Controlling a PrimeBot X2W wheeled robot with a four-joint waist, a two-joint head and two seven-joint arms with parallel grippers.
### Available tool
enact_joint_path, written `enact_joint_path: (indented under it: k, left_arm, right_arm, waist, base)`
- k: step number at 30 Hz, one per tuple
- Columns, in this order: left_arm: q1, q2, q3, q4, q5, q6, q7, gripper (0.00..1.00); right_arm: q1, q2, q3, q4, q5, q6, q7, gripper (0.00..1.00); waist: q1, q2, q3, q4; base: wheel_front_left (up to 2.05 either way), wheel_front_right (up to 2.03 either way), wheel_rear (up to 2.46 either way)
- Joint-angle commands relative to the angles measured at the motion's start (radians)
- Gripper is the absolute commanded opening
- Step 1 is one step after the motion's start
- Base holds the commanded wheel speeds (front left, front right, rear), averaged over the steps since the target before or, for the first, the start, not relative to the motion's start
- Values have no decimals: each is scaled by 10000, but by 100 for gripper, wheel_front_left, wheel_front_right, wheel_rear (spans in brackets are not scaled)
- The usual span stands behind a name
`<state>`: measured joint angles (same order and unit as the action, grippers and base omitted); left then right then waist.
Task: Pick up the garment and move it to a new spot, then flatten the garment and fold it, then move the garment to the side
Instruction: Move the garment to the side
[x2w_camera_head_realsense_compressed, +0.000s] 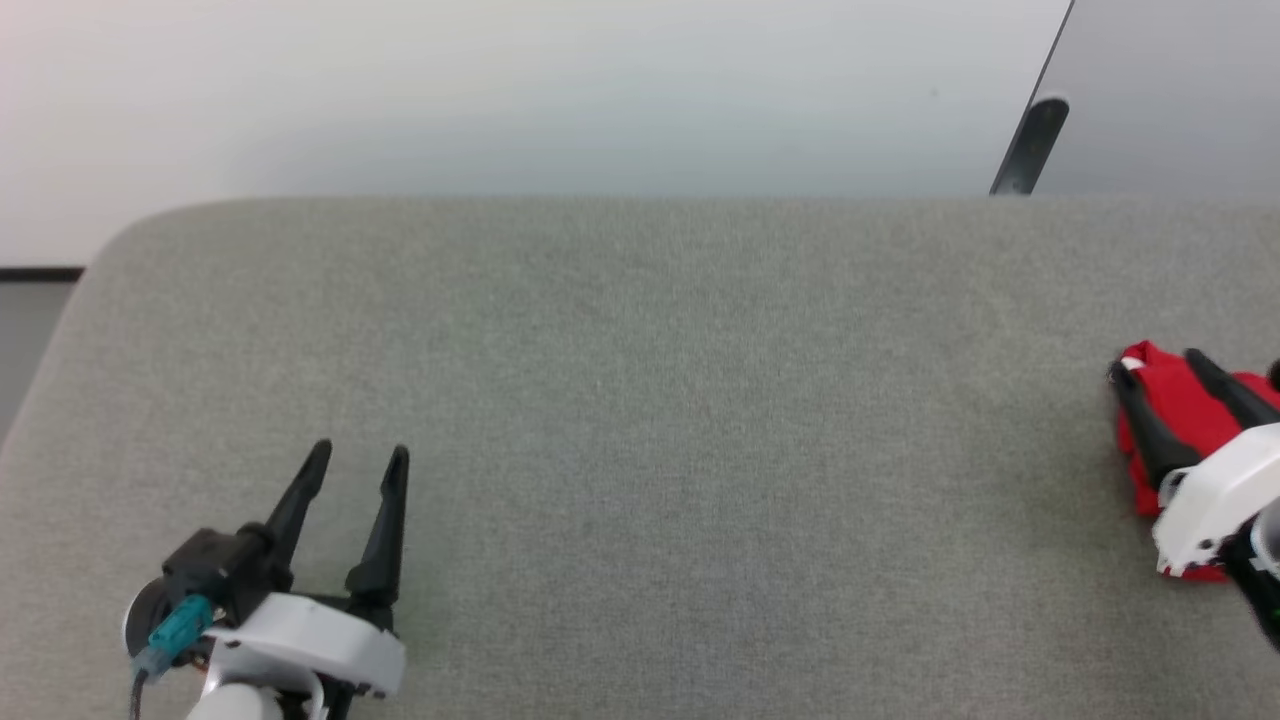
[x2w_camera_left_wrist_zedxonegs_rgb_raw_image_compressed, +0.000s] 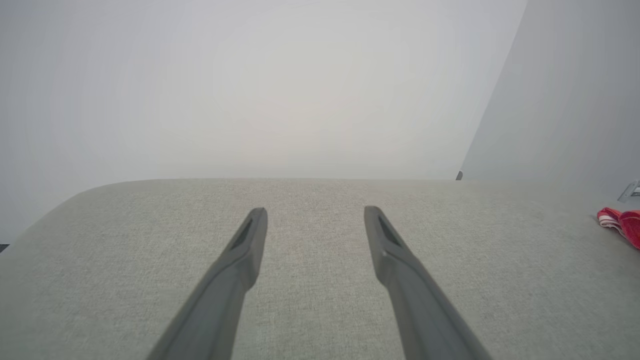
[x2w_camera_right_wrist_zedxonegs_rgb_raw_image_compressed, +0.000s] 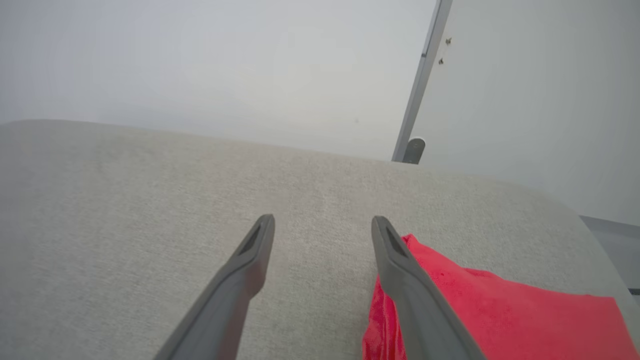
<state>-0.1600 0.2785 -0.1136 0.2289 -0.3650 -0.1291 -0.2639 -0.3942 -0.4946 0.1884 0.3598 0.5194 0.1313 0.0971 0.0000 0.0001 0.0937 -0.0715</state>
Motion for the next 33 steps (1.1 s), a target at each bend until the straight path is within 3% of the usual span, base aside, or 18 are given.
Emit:
enact_joint_path:
  k: [1,13,33]
  left_arm:
    - [162,79,25,97,-28,-24,3,100]
    - [1046,77,536,242,-276,179,3,100]
    - [3009,-221,1028,-1925,-100,671,24,100]
  right_arm:
    - [73,138,69,-47,-93,-11,-266,100]
    - [1101,862,-807,-421,-484,-10,-1745,100]
    - [3915,1511,-3103,-3090,-1005,-10,-1040,100]
  waist:
    - [0,-1,-361,53]
    - [0,-1,-949,203]
    - [0,-1,-758,314]
  base:
    - [0,0,0]
    - [0,0,0]
    - [0,0,0]
